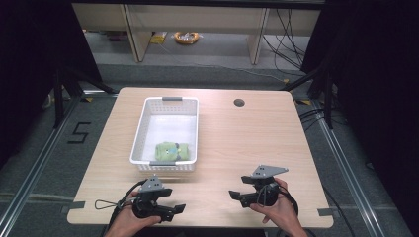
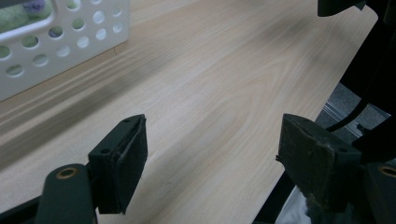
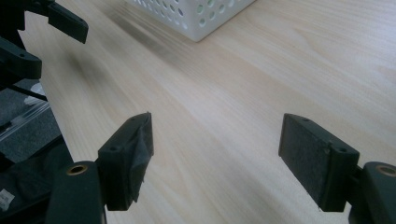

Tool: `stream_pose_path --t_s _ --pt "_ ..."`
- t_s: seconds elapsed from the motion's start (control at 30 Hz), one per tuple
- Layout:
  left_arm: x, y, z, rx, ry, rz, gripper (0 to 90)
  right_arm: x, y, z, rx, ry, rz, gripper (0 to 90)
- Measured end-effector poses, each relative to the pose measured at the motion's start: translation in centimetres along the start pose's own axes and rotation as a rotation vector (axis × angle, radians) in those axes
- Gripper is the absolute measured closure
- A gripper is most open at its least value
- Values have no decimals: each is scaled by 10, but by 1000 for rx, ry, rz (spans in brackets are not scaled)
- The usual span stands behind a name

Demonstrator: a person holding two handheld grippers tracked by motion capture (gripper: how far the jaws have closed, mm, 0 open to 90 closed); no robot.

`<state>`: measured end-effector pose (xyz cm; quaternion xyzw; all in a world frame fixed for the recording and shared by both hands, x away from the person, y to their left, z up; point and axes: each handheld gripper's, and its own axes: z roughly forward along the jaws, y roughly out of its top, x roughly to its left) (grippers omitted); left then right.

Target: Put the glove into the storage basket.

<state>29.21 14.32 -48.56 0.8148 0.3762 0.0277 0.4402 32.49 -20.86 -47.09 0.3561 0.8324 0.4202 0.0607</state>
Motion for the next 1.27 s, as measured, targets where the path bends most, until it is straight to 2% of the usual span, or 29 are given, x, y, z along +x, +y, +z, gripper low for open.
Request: stream_pose_path --t_s 0.03,0.1,0.13,0.2,0.23,0.3,0.33,0.37,0.4,0.43,0.5,0.53,0.57,0.6,0.63,0.67,0.7,0.77,0.8,0.83,0.87,0.9,1.0,1.03,1.07,1.1,1.13,1.23,1.27 --pt "0 -1 -1 -1 4 15 238 0 -2 -1 -1 5 1 268" --pt "-1 -3 -1 -3 -3 9 238 2 -6 -2 5 9 24 265" --pt "-1 -4 -1 3 -4 -1 238 0 -9 -2 4 16 5 261" --pt "0 -6 -2 10 -3 14 238 3 -13 -3 21 -3 28 253" --pt "0 -7 -2 10 -2 12 238 2 -14 -4 25 -18 19 251" --pt "-1 -9 -2 16 8 12 238 1 -18 -5 24 -21 8 251" --pt "-2 -10 -1 6 8 9 238 1 -19 -4 21 -7 15 249" --pt "-2 -10 -2 10 11 16 238 1 -21 -6 30 -24 9 246" --pt "-2 -11 -2 14 18 19 238 3 -23 -6 35 -18 33 244" --pt "-2 -12 -3 20 25 20 238 4 -25 -7 35 -23 32 244" --pt "-3 -13 -2 19 24 7 238 2 -28 -6 35 -7 21 243" --pt "-2 -14 -3 20 25 19 238 3 -30 -8 44 -35 21 242" --pt "-2 -15 -3 20 26 16 238 2 -32 -8 38 -33 19 242" --pt "-4 -16 -2 19 25 -6 238 6 -33 -10 59 -29 57 241" --pt "-1 -16 -4 43 36 37 238 6 -35 -10 48 -38 55 242" --pt "-3 -18 -3 27 33 13 238 6 -36 -11 49 -40 51 241" --pt "-3 -19 -3 30 31 15 238 5 -38 -11 49 -44 34 241" --pt "-2 -20 -4 51 35 30 238 5 -41 -13 52 -49 43 241" --pt "-3 -21 -3 44 38 17 238 5 -42 -13 52 -47 35 241" --pt "-2 -21 -4 53 38 29 238 7 -43 -13 58 -37 63 241" --pt "-2 -21 -3 48 40 25 238 4 -44 -14 52 -43 37 241" --pt "-3 -21 -2 39 41 14 238 4 -44 -15 52 -56 38 240" --pt "-3 -22 -1 40 44 17 238 5 -46 -15 57 -54 60 239" --pt "-2 -22 -1 43 43 19 238 4 -46 -14 49 -50 38 239" --pt "-2 -22 -1 43 43 18 238 3 -46 -14 71 -18 55 239" --pt "-2 -22 -1 47 41 19 238 3 -46 -14 70 -20 54 238" --pt "-2 -22 -1 47 43 18 238 3 -47 -14 62 -52 47 238" --pt "-1 -22 -2 58 46 32 238 2 -47 -14 62 -60 38 236" --pt "-2 -22 -1 39 47 11 238 2 -47 -13 70 -43 56 235"
